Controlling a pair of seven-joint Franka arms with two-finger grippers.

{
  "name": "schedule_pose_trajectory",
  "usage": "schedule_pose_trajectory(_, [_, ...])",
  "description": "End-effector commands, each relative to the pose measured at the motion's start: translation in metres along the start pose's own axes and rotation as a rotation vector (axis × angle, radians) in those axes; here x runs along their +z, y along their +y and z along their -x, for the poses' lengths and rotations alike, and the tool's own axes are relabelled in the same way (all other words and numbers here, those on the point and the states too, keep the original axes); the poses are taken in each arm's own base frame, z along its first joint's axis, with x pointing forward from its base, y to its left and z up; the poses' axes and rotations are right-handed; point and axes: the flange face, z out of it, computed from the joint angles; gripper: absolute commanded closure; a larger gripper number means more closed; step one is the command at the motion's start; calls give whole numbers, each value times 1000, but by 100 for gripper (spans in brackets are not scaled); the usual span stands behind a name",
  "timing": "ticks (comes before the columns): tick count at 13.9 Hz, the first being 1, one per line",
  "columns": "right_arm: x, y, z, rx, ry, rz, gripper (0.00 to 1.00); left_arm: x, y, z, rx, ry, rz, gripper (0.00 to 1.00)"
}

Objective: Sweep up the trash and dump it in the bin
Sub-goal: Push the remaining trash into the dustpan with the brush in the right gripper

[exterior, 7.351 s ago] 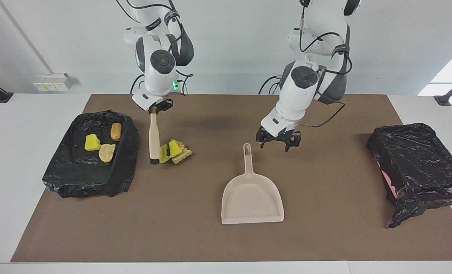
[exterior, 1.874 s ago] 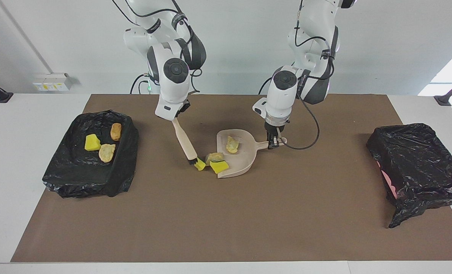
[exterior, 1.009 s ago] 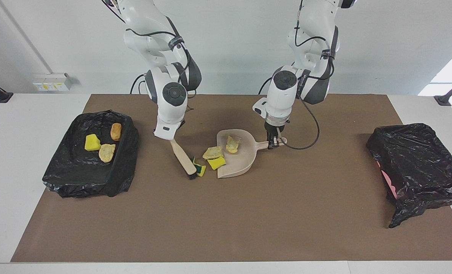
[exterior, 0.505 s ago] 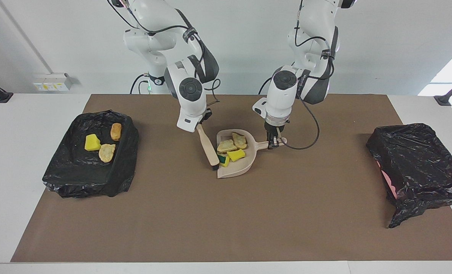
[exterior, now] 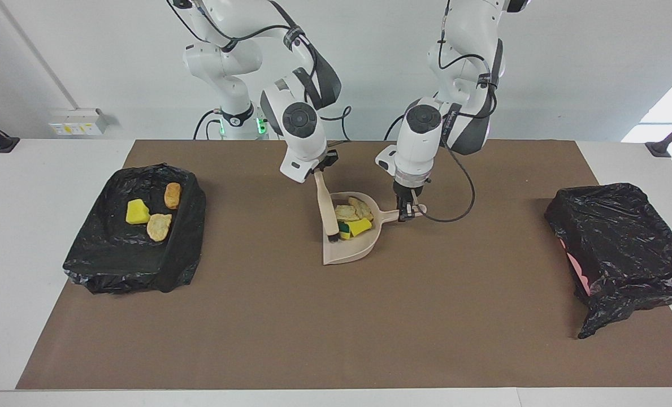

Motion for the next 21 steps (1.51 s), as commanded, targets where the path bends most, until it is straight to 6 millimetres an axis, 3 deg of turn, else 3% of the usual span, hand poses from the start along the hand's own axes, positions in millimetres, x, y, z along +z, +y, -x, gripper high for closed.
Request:
schedule_pose_trajectory(1, [-29,-1,26,23,-17,-7,100,-1,8,-1,-2,15,-19,100])
schedule_pose_trajectory(6, [-46,-8,37,32,-19,1,100,-1,7,0,3,17,-20,100])
schedule_pose_trajectory(8, [-45,-21,40,46,-2,-2,100,-1,8,0,5,17,-20,100])
schedule_pose_trajectory(10, [-42,-48,52,77,9,-38,100,-1,7,0,6,20,-25,100])
schedule_pose_trajectory(13, [-47,-62,55,101,7,-46,100,-1,4,2,5,23,-30,100])
schedule_pose_trajectory(16, [-64,-70,51,110,8,-78,100,0,-1,8,8,28,-41,100])
schedule_pose_trajectory(19, [-95,-71,52,98,-4,-102,100,-1,-4,7,42,74,-56,100])
schedule_pose_trajectory(21, [-110,-73,53,94,-12,-115,100,0,-9,16,32,129,-29,100])
